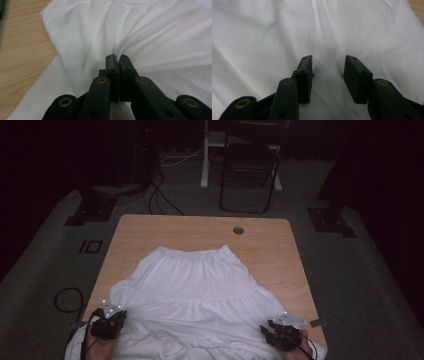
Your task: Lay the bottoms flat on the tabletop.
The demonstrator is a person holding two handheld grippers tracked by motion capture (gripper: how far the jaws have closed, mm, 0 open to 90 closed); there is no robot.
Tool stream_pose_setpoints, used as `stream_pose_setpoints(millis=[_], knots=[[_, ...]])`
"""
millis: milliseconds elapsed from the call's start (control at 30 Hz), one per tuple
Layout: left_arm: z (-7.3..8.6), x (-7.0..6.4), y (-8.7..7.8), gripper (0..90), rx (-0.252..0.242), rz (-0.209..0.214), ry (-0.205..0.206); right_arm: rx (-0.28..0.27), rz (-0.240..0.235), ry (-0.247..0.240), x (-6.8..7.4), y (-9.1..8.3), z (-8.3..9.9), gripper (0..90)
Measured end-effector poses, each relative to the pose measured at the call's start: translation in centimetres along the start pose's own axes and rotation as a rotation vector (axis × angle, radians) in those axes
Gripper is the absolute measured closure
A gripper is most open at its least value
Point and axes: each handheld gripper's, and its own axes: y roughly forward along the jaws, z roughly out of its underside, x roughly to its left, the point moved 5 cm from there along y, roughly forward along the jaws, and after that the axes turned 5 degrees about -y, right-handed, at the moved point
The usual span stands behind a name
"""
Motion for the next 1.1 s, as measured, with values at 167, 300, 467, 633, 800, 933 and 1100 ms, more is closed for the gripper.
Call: stream_pose_setpoints(millis=[167, 300, 467, 633, 800, 933, 1100], knots=[[0.0, -0.5, -0.1, 87.8, 0.006, -0.016, 0.016, 0.018, 0.032, -0.059, 1.3, -0.3, 0.2, 78.3], [0.3, -2.7, -0.3, 87.7, 0.005, 0.065, 0.053, 0.029, 0.117, 0.005, -1.2, -1.0, 1.0, 83.9], [0.7, -6.0, -0.8, 87.4, 0.01, 0.184, 0.108, 0.049, 0.227, 0.096, -4.7, -2.0, 2.1, 84.3], [2.0, -11.0, -2.1, 86.6, 0.043, 0.341, 0.208, 0.096, 0.416, 0.195, -9.5, -3.0, 3.4, 81.0], [1.4, -8.7, -1.6, 86.2, 0.017, 0.236, 0.184, 0.08, 0.381, 0.2, -9.2, -2.8, 3.2, 75.9], [-0.1, -5.9, -0.2, 81.5, 0.027, 0.18, 0.058, 0.055, 0.27, 0.163, -7.2, -2.2, 2.4, 69.8], [-1.7, -6.4, -0.3, 60.4, -0.025, 0.202, 0.084, -0.023, 0.223, 0.096, -5.7, -1.8, 0.2, 54.9]])
